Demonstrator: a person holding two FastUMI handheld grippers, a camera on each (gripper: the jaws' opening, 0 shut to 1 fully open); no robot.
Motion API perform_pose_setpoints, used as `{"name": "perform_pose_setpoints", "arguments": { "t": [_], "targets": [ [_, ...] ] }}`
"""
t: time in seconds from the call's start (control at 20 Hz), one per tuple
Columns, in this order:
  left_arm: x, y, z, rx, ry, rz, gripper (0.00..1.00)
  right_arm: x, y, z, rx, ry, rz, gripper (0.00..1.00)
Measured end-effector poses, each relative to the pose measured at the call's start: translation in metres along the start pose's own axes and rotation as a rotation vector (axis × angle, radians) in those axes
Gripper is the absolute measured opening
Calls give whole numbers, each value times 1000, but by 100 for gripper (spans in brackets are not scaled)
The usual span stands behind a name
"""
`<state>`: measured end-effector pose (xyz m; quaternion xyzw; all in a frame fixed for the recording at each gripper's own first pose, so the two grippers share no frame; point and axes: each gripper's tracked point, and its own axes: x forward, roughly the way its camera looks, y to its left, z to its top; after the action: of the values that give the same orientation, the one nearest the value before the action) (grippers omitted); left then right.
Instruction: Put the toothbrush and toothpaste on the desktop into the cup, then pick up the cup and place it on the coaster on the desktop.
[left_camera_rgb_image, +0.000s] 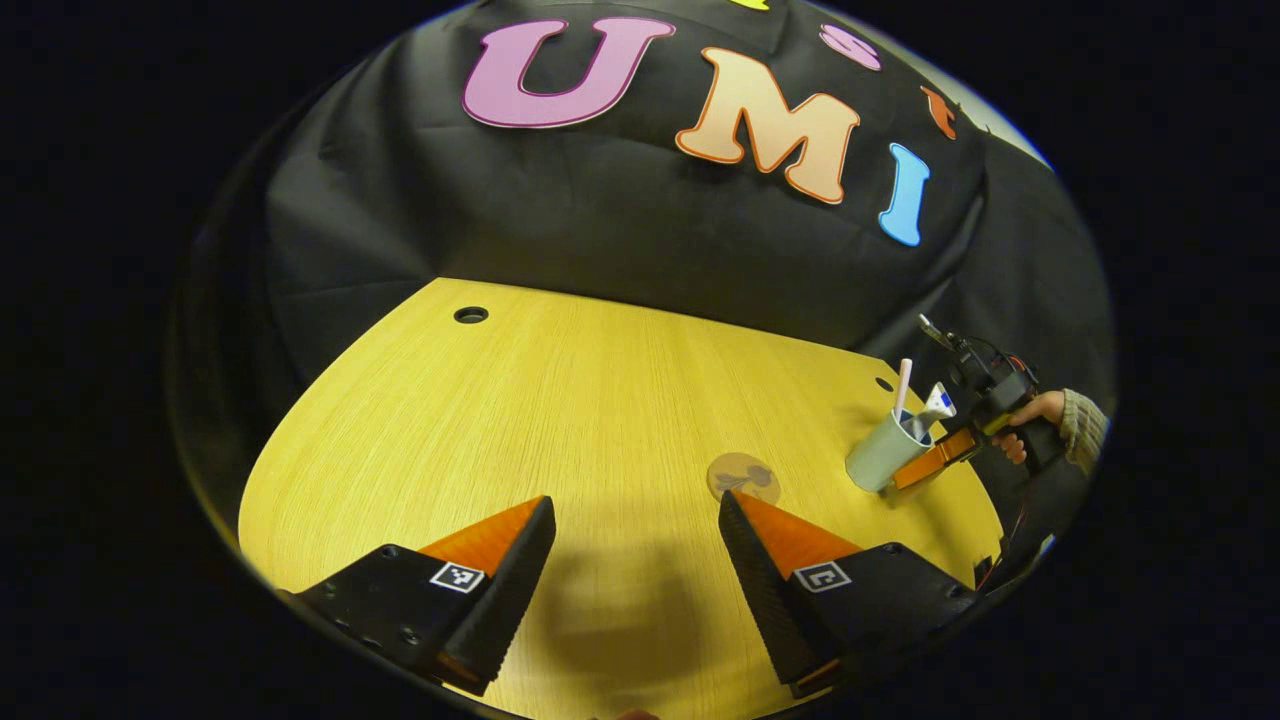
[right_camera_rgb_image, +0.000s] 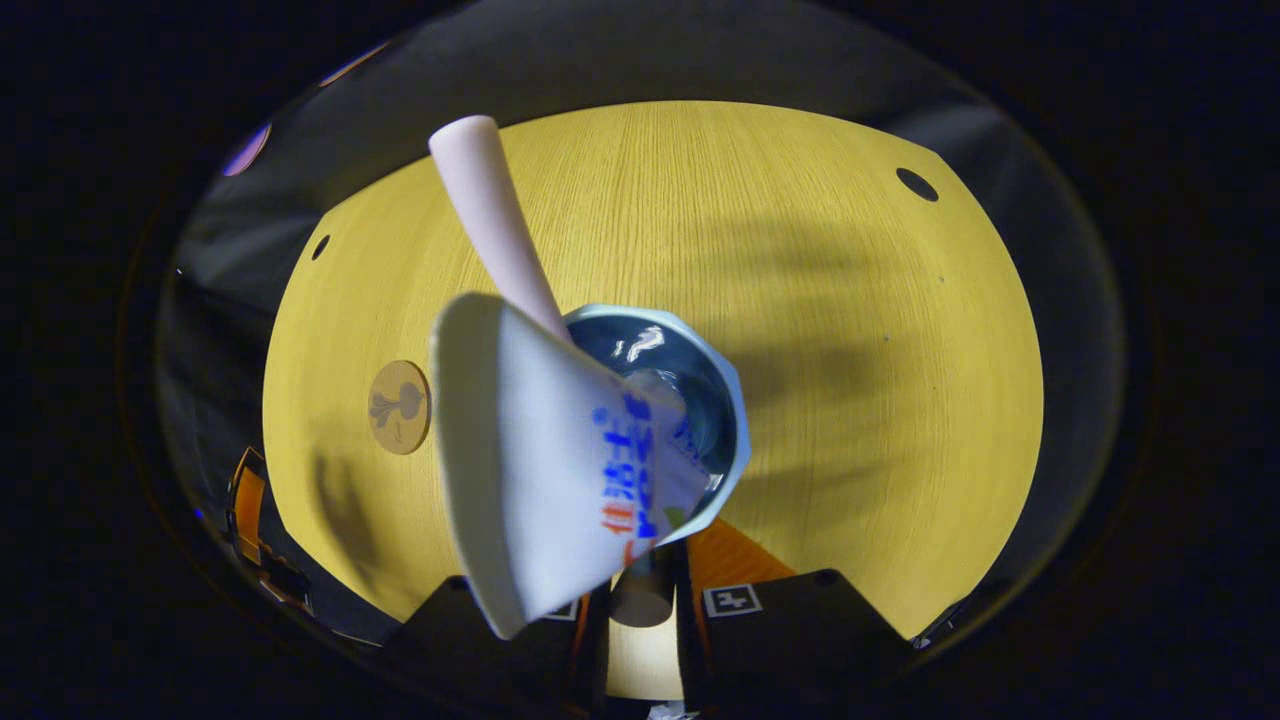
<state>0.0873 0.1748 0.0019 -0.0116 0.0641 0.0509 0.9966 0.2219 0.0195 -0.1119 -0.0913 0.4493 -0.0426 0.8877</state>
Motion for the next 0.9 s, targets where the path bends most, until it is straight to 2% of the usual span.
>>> {"name": "perform_pose_setpoints", "arguments": {
  "t": [0.15, 0.3, 0.45, 0.9],
  "targets": [
    [3, -5, 0, -9, 0, -25, 95, 0, 1, -1, -18, -11, -28, 26],
    [3, -11, 2, -14, -7, -42, 95, 1, 3, -2, -42, -20, -29, 25],
    [1, -11, -2, -22, -5, -49, 95, 2, 7, 1, -65, -41, 20, 24],
    [-8, -16, -4, -75, -4, -79, 95, 8, 1, 3, -245, -42, 125, 24]
  ]
}}
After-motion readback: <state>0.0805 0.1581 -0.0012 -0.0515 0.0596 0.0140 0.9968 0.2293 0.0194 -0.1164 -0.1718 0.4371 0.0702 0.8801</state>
